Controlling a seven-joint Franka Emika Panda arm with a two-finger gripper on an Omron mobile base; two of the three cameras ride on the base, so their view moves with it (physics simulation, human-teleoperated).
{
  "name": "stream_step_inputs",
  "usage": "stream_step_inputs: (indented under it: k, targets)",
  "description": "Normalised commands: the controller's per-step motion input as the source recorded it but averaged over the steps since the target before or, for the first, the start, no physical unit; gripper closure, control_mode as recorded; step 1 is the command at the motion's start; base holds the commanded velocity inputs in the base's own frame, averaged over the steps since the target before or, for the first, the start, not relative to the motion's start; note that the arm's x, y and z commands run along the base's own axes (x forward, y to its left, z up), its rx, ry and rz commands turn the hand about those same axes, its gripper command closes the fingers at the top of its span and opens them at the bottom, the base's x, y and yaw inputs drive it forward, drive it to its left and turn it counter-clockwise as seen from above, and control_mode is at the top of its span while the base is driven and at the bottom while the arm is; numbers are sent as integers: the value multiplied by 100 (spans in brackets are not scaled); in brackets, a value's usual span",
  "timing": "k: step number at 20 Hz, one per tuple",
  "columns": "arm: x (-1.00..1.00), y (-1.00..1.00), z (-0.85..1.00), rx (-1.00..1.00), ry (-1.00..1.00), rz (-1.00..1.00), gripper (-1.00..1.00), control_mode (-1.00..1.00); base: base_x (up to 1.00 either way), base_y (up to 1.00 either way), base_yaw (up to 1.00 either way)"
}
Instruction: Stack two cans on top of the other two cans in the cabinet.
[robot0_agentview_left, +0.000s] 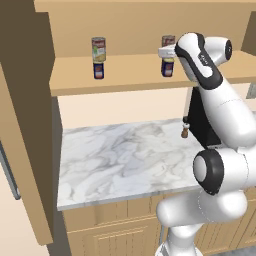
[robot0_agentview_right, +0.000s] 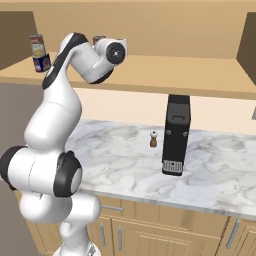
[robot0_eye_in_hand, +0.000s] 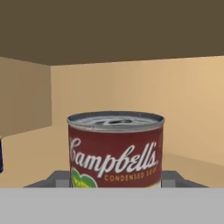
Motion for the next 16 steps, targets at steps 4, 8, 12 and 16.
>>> stream_step_inputs:
  k: [4, 8, 12, 16]
  targets:
    - [-8, 0, -25, 0, -1, 0, 100, -100, 0, 0, 0]
    - [0, 0, -26, 0, -6, 0, 100, -100, 0, 0, 0]
    - [13, 0, -24, 0, -4, 0, 100, -100, 0, 0, 0]
    - [18, 0, -5, 0, -4, 0, 100, -100, 0, 0, 0]
